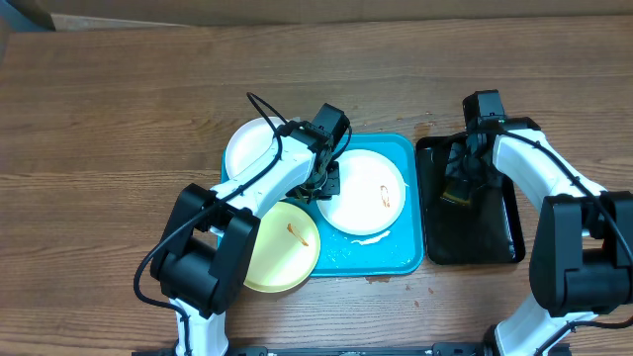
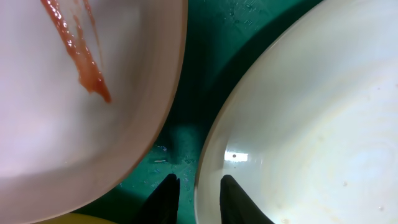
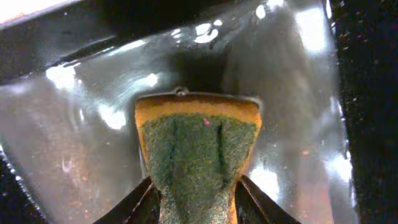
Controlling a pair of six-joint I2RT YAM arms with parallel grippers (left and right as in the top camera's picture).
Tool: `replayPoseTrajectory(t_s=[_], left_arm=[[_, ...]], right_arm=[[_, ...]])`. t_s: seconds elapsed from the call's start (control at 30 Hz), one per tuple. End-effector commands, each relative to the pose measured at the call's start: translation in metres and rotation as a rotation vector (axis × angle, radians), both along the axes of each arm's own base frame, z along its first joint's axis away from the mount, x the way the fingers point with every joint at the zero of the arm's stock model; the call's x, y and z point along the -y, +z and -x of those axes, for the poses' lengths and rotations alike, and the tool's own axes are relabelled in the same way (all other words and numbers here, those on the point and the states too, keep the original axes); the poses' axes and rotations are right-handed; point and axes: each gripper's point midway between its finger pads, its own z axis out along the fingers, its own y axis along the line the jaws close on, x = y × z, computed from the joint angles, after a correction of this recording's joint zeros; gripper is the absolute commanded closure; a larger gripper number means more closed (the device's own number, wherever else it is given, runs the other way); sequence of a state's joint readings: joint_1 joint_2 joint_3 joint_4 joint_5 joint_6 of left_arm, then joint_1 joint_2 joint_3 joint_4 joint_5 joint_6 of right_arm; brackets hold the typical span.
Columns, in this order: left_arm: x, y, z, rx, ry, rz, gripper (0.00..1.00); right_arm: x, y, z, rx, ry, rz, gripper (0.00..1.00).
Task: Clean dirty plates on tray and stack at the side
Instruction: 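Lower the right gripper and grasp the green-and-yellow sponge, then dip and rub the held sponge in the water of the black tray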
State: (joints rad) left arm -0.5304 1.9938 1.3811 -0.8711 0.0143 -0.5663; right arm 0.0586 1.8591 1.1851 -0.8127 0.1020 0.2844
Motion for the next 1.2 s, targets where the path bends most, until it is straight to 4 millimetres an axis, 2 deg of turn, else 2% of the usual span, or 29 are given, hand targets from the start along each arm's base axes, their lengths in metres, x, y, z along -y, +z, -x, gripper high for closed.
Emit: replayPoseTrajectory(t_s=[0.0, 0.03, 0.07, 0.1, 0.13, 0.23, 0.4, 0.43, 0.47, 0.5, 0.7, 0.8, 0.83, 0.87, 1.0, 1.17], left_arm=[[-0.002, -0.004, 0.002, -0.002, -0.017, -0.022, 0.75], [-0.002, -0.004, 0.002, -0.001, -0.016, -0.022, 0.75], [-0.002, -0.004, 0.001, -0.001, -0.016, -0.021, 0.75], [-0.002, -0.004, 0.001, 0.000, -0.016, -0.021, 0.75], [-0.002, -0.004, 0.001, 0.002, -0.016, -0.020, 0.75], [-0.001, -0.004, -0.001, 0.008, -0.017, -0.017, 0.71], [0.000, -0.004, -0.003, 0.018, -0.016, -0.011, 0.72], [0.000, -0.004, -0.003, 0.018, -0.016, -0.011, 0.72], [0.000, -0.004, -0.003, 0.017, -0.016, -0.011, 0.73], [0.001, -0.004, -0.002, 0.014, -0.018, -0.011, 0.72], [0.003, -0.005, 0.003, 0.009, -0.033, -0.022, 0.71], [0.004, -0.005, 0.002, 0.013, -0.033, -0.021, 0.72], [0.004, -0.005, 0.001, 0.016, -0.033, -0.020, 0.71], [0.004, -0.005, 0.001, 0.017, -0.032, -0.020, 0.71], [0.004, -0.005, 0.001, 0.019, -0.032, -0.019, 0.71], [0.000, -0.004, -0.003, 0.033, -0.026, -0.039, 0.67]], right_arm=[[-0.006, -0.002, 0.004, -0.014, -0.006, -0.046, 0.61], [-0.007, -0.003, 0.005, -0.017, -0.005, -0.052, 0.64], [-0.008, -0.003, 0.005, -0.019, -0.005, -0.052, 0.73], [-0.008, -0.003, 0.006, -0.023, -0.004, -0.052, 0.91], [-0.008, -0.003, 0.008, -0.029, -0.004, -0.051, 0.96], [-0.007, -0.004, 0.013, -0.051, 0.007, -0.048, 0.96], [-0.006, -0.004, 0.015, -0.060, 0.033, -0.044, 0.96], [-0.006, -0.004, 0.015, -0.061, 0.040, -0.043, 0.92], [-0.006, -0.004, 0.015, -0.062, 0.046, -0.042, 0.83], [-0.007, -0.004, 0.016, -0.065, 0.047, -0.043, 0.81], [-0.006, -0.004, 0.022, -0.090, 0.046, -0.042, 0.78], [-0.006, -0.005, 0.023, -0.096, 0.045, -0.042, 0.80], [-0.006, -0.005, 0.024, -0.099, 0.045, -0.042, 0.91], [-0.006, -0.005, 0.025, -0.103, 0.045, -0.042, 0.96], [-0.006, -0.004, 0.030, -0.126, 0.059, -0.039, 0.96], [-0.005, 0.010, 0.026, -0.134, 0.133, -0.025, 0.96]])
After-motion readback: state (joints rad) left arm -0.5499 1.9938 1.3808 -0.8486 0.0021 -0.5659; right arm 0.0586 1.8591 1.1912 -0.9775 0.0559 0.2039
